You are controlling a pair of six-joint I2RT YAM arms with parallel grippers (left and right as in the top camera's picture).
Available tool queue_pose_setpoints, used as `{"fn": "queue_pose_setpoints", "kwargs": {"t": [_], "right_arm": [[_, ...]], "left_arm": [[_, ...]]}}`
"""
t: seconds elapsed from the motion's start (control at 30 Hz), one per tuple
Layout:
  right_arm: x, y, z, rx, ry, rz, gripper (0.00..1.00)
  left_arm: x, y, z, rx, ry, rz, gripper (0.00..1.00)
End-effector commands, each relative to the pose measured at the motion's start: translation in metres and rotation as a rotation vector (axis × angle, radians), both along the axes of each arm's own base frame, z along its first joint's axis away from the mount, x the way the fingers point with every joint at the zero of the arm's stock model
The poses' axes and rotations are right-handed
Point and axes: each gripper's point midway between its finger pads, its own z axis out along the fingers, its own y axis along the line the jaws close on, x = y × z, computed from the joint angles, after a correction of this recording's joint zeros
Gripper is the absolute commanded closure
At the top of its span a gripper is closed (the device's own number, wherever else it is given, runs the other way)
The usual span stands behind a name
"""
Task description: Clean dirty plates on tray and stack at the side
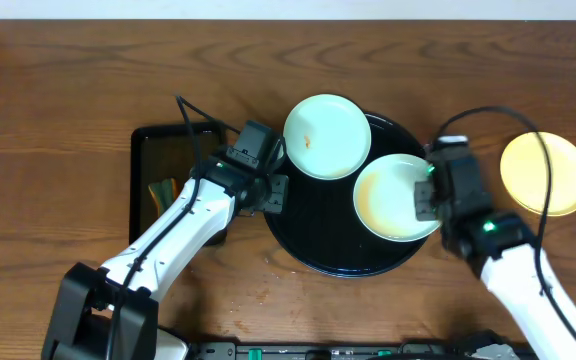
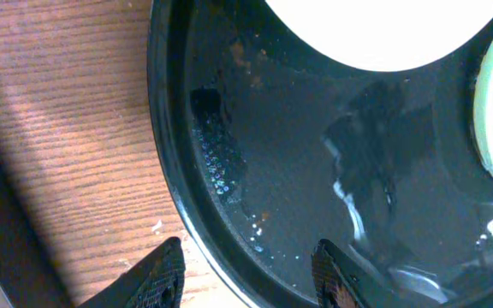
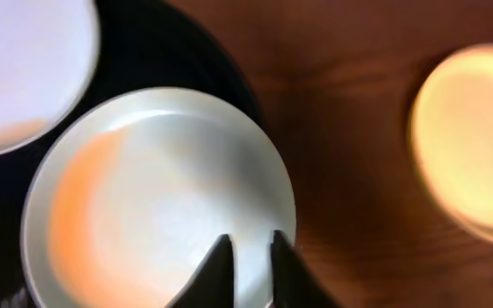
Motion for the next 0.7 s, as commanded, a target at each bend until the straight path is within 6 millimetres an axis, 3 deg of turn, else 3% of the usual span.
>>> {"fn": "queue_pose_setpoints", "kwargs": {"t": [0.0,0.17,0.33,0.43,0.57,0.67], "right_arm": [[0.01,0.0,-0.021,0.243,0.093,0.001,0.77],[0.015,-0.034,-0.055,0.39,0.19,-0.096,0.72],[0.016,-0.031,-0.078,0.432,0.251,-0.007,0.54],[0.014,-0.029,-0.092,0.43,0.288,0.008,0.53],[0.013,-0.036,-0.101,0.399,0.309,-0.012,0.8],[0.015,-0.037,-0.097,0.391,0.296,-0.015,0.92]], "left_arm": [[0.005,-0.012,0.007,-0.059,-0.009,-0.009,0.5],[0.01,-0.024,0.012,-0.106,-0.031,-0.016,0.5],[0.007,-0.029,0.012,-0.106,-0.031,-0.031,0.5],[0.006,-0.031,0.012,-0.108,-0.032,-0.039,0.5],[0.004,-0.032,0.011,-0.105,-0.031,-0.041,0.5],[0.003,-0.031,0.009,-0.103,-0.026,-0.041,0.5]]}}
